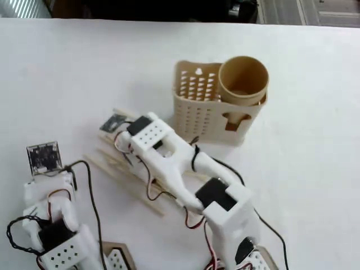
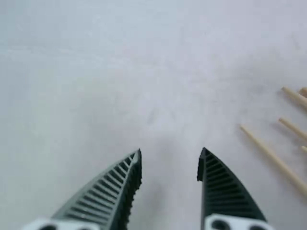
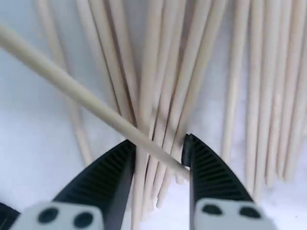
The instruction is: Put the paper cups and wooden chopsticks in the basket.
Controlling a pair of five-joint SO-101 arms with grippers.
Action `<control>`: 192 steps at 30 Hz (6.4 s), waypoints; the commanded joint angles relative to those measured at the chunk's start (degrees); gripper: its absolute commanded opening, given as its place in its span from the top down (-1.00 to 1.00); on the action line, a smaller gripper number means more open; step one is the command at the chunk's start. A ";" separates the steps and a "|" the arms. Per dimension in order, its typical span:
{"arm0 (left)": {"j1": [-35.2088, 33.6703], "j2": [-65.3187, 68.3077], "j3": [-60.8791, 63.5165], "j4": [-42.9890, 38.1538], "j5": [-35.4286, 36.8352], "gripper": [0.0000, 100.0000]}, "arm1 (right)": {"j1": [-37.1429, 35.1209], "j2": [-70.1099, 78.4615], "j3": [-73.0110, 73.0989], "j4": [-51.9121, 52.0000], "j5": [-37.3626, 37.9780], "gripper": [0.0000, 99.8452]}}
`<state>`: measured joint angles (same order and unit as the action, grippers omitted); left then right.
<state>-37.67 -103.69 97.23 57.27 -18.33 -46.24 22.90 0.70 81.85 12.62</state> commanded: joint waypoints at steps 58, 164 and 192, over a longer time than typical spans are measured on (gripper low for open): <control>-0.66 -0.84 -0.26 -0.88 -0.35 0.59 | 3.74 -6.37 -12.40 12.00 -19.43 0.51; 1.19 -0.75 -0.26 -0.70 -0.35 0.60 | 8.84 -48.66 -7.56 -0.13 -5.45 0.97; 1.19 -0.75 -0.26 -0.18 -0.35 0.60 | 26.15 -69.14 42.90 -75.30 -5.36 0.97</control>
<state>-37.41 -103.69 97.23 57.27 -18.33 -20.75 -44.62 42.55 10.90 7.25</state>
